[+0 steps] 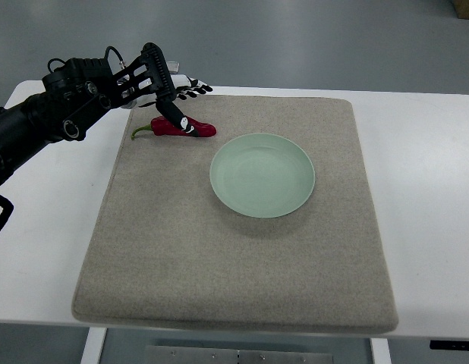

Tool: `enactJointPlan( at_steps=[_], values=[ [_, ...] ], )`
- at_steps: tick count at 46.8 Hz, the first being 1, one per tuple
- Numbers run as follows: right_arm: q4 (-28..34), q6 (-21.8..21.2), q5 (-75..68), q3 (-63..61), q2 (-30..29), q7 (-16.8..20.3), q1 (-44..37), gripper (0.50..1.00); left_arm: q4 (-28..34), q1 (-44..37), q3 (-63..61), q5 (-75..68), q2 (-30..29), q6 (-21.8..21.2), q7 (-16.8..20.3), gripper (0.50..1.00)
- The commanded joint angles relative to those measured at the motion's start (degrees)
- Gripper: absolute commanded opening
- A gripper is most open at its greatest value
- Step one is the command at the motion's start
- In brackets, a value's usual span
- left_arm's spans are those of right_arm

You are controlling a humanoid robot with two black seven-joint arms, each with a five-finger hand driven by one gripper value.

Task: Place red pepper on plate with left hand
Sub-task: 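Swing the left hand over the red chili pepper and lower it, then close the left hand fingers around the red chili pepper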

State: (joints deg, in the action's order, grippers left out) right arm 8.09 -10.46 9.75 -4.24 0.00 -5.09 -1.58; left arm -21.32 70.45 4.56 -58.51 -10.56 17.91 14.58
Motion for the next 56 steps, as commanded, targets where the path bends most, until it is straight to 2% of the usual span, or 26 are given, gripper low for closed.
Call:
enactJointPlan(
  at_steps=[1,15,26,36,49,56],
  values=[
    [0.0,0.0,0.0,0.0,0.0,0.0,0.0,0.932,-0.7,-0.1,-0.5,-1.4,0.0,-1.7,0.4,0.973],
    [0.0,0.0,0.0,0.0,0.0,0.0,0.0,0.932,-1.9,0.1,-7.9,-1.9,-0.9,-2.3,1.9,0.973],
    [0.0,0.0,0.0,-0.1,0.0,0.1,0.0,0.932,-1.8,1.1,-8.4,-4.8,-1.8,-3.6,2.0,0.958],
    [0.0,0.0,0.0,-0.1,0.0,0.0,0.0,0.932,-1.8,1.1,-8.5,-10.1,-3.1,-3.9,5.0,0.941],
    [0.0,0.0,0.0,0.0,0.0,0.0,0.0,0.932,-1.8,1.1,-8.5,-11.3,-3.1,-4.1,6.2,0.962],
    [0.0,0.0,0.0,0.0,0.0,0.0,0.0,0.932,-1.8,1.1,-8.6,-11.4,-3.1,-4.2,6.7,0.949]
  ],
)
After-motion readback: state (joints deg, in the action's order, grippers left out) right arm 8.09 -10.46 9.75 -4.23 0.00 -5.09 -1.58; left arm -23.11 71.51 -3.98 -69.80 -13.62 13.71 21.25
